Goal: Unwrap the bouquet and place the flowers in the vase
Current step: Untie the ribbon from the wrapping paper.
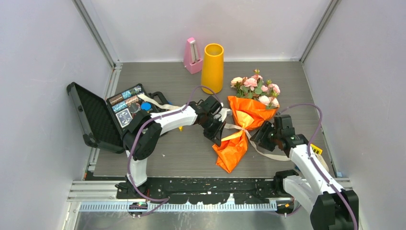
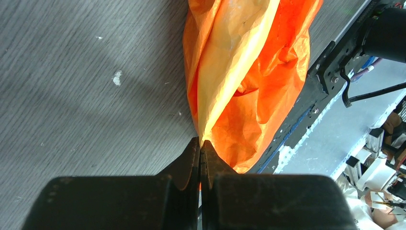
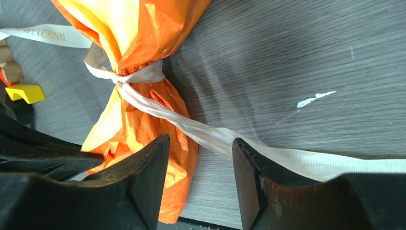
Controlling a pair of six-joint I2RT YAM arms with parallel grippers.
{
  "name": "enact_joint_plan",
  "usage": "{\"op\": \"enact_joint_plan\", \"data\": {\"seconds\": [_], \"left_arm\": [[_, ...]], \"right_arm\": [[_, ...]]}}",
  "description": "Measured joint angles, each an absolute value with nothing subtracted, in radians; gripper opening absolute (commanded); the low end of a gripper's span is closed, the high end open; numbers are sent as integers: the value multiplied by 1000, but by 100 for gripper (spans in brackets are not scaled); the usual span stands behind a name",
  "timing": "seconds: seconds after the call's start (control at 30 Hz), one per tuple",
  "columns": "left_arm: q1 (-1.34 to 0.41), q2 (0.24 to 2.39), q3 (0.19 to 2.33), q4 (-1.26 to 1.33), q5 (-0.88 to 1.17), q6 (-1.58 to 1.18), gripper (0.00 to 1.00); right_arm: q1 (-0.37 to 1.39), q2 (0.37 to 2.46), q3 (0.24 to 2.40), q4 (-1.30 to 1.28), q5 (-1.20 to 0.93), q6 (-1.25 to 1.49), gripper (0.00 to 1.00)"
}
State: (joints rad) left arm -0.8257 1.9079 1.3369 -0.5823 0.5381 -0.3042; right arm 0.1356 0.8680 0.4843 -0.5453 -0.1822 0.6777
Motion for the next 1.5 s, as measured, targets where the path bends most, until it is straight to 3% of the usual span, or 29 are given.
{"op": "enact_joint_plan", "data": {"seconds": [0.3, 0.8, 1.13, 1.5], "left_arm": [[-826, 1908, 1353, -611, 519, -284, 0], [-826, 1910, 1358, -622, 516, -276, 0], [-826, 1910, 1360, -630, 516, -272, 0], [-826, 1910, 1370, -650, 503, -254, 0]], "right_arm": [[142, 943, 484, -499, -219, 653, 66], [186, 1100, 484, -435, -102, 633, 65], [290, 1113, 488, -411, -49, 627, 69], [453, 1131, 520, -480, 145, 671, 71]]}}
